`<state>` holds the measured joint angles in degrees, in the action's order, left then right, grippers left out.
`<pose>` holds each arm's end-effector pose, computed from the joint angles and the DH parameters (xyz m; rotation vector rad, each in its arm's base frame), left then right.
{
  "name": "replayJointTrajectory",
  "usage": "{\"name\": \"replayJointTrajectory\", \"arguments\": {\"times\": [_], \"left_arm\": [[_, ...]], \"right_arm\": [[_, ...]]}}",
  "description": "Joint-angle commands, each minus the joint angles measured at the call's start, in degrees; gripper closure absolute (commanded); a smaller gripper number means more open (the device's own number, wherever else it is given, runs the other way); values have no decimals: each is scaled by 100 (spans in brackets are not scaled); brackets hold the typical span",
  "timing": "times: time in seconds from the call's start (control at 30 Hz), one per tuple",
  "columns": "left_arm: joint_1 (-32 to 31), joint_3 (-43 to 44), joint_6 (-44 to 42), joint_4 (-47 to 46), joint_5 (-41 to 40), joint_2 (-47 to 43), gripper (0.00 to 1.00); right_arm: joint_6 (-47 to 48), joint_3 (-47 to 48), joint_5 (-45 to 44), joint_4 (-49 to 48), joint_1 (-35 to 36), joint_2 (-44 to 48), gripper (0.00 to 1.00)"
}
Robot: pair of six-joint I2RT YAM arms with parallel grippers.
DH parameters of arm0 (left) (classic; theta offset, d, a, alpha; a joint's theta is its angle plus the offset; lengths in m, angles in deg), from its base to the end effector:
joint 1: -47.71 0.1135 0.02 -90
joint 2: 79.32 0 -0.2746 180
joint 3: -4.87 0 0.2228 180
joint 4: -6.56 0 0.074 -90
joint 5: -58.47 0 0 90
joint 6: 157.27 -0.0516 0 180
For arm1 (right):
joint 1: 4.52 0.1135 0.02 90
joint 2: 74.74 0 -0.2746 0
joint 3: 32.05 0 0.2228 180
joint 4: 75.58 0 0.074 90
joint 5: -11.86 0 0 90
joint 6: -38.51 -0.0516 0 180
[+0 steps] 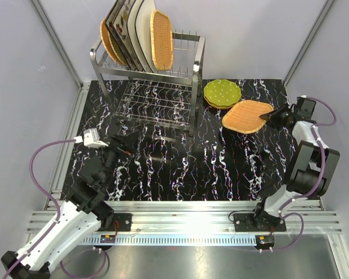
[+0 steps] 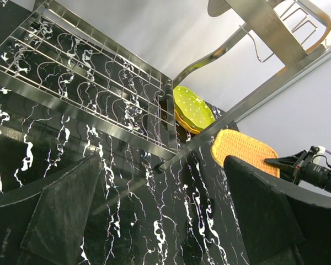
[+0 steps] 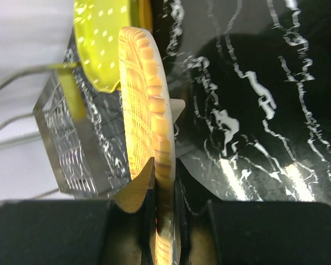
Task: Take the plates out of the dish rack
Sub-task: Place the plate on the table
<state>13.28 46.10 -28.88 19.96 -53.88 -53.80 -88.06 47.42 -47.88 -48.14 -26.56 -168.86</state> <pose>0.1004 -0.0450 0.2970 -0.3708 1.5325 -0.7089 0.3279 -0.1047 0.2516 0.8755 2.1183 0.7382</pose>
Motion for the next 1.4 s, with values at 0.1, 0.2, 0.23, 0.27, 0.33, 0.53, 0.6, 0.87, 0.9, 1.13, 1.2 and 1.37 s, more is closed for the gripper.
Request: {"name": "replayJointTrajectory", "arguments": {"times": [0.1, 0.2, 0.23, 0.27, 0.33, 0.53, 0.6, 0.87, 0.9, 1.13, 1.2, 1.37], "left_arm": [[60, -29, -77, -182, -252, -12, 1], [86, -21, -51, -182, -261, 49, 1], [104, -12, -42, -200, -261, 76, 1], [104, -12, -42, -200, -261, 94, 1], [139, 15, -34, -209, -261, 164, 1], [209, 173, -42, -113, -165, 419, 1], [218, 243, -34, -77, -130, 497, 1], [236, 305, 186, 90, -103, 533, 1], [236, 322, 204, 125, -120, 516, 1], [244, 296, 406, 336, -226, 305, 1], [244, 278, 432, 362, -252, 261, 1], [244, 296, 459, 371, -244, 243, 1]], "right_arm": [[-438, 610, -617, -329, -55, -229, 100], [-535, 812, -1090, -128, -63, -387, 100], [-517, 900, -1197, -127, -72, -465, 100], [-526, 935, -1259, -109, -63, -501, 100], [-561, 953, -1496, -249, -72, -563, 100], [-702, 1321, -1874, -794, -63, -1124, 100], [-719, 1524, -1945, -865, -63, -1326, 100], [-492, 2745, -2288, -1120, -63, -2513, 95], [-456, 2816, -2349, -1129, -63, -2592, 92], [-236, 3124, -2288, -1471, -81, -3146, 81], [-192, 3063, -2262, -1515, -81, -3164, 79], [-60, 2764, -2218, -1577, -81, -3138, 70]]}}
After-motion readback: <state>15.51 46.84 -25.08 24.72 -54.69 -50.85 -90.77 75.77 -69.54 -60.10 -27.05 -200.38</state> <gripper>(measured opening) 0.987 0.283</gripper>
